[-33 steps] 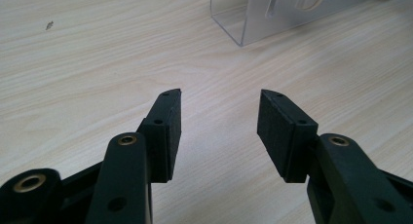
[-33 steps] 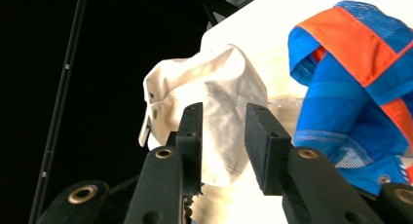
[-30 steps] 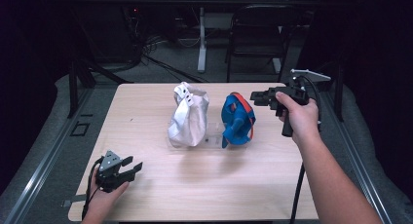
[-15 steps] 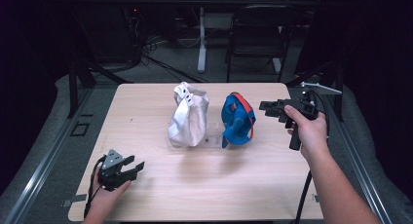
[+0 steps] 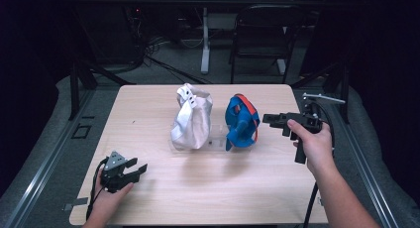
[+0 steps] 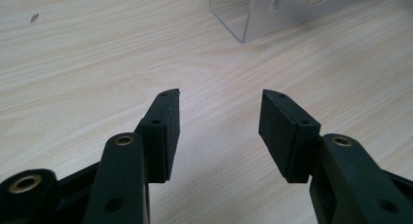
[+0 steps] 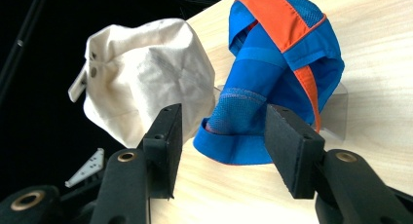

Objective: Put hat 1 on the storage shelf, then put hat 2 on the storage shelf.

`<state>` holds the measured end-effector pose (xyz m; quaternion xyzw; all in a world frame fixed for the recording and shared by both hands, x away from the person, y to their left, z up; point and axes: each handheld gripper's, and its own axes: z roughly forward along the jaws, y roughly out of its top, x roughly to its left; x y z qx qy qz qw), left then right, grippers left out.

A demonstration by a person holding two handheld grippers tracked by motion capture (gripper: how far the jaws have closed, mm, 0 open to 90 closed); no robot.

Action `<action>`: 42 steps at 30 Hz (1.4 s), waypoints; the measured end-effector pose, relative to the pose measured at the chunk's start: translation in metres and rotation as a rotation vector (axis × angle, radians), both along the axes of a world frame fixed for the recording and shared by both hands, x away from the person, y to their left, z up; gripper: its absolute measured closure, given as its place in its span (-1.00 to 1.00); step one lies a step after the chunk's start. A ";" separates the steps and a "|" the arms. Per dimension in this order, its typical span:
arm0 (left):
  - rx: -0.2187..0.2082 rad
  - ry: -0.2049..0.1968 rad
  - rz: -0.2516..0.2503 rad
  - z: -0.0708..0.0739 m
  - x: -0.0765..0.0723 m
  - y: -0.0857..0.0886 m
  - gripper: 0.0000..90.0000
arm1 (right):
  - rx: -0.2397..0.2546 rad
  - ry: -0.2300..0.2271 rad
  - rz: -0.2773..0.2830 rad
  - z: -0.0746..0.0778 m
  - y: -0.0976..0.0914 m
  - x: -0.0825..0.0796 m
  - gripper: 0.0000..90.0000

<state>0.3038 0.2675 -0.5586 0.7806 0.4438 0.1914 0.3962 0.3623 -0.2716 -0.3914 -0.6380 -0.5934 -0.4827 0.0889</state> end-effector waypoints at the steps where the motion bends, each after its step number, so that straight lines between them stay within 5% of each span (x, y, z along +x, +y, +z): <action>1: 0.003 0.001 0.005 0.000 0.000 0.001 0.12 | -0.014 -0.011 0.006 -0.002 0.001 -0.001 0.07; 11: -0.011 0.009 0.020 0.000 -0.002 0.005 0.10 | -0.128 -0.072 0.040 -0.021 0.020 -0.017 0.01; 23: -0.025 -0.003 0.035 0.001 0.000 0.006 0.09 | -0.168 -0.104 0.055 -0.045 0.030 -0.037 0.01; 35: -0.029 0.009 0.031 0.001 0.002 0.003 0.07 | -0.226 -0.198 0.033 -0.080 0.032 -0.075 0.08; 42: -0.031 0.014 0.034 0.000 0.003 0.003 0.07 | -0.167 -0.236 0.035 -0.106 0.027 -0.088 0.08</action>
